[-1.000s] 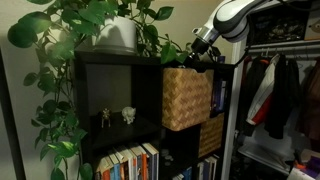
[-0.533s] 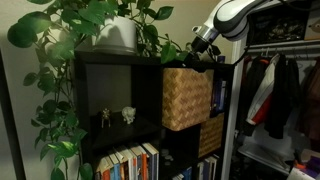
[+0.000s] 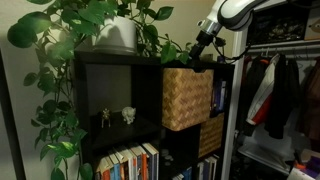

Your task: Put the socks in the basket

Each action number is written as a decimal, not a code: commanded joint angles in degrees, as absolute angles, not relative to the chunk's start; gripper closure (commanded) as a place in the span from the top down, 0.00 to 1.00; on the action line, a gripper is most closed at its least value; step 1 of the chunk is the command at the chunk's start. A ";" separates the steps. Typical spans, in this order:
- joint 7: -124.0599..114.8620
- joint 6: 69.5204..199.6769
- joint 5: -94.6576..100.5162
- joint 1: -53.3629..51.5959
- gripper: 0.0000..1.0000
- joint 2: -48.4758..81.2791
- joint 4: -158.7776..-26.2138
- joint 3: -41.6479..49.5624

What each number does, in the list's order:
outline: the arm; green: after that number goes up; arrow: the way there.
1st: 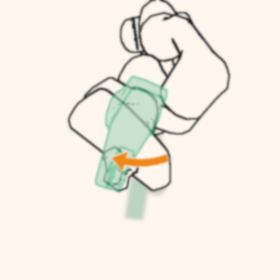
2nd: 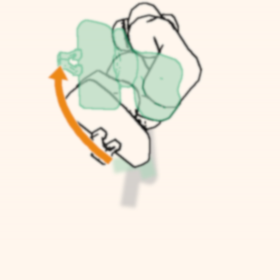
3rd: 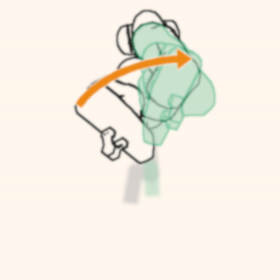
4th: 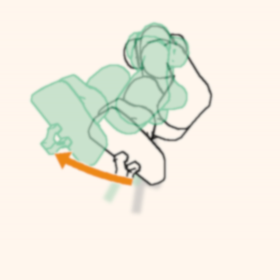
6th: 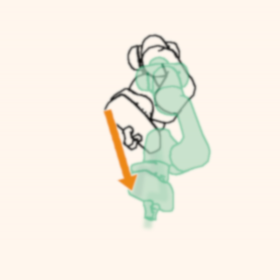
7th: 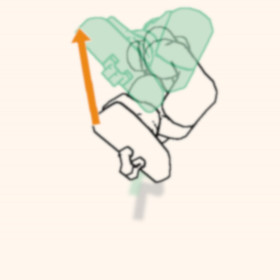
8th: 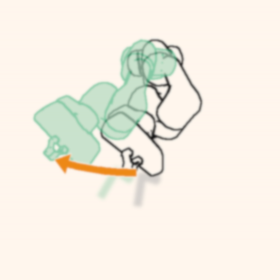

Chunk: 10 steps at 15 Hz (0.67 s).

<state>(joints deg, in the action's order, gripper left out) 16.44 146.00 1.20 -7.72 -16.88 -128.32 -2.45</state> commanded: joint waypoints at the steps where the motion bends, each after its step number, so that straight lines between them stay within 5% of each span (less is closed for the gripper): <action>1: 11.93 138.59 3.74 -5.15 1.00 -18.97 -125.07 -2.82; 10: 7.85 139.20 12.41 0.61 1.00 -16.32 -119.22 -1.92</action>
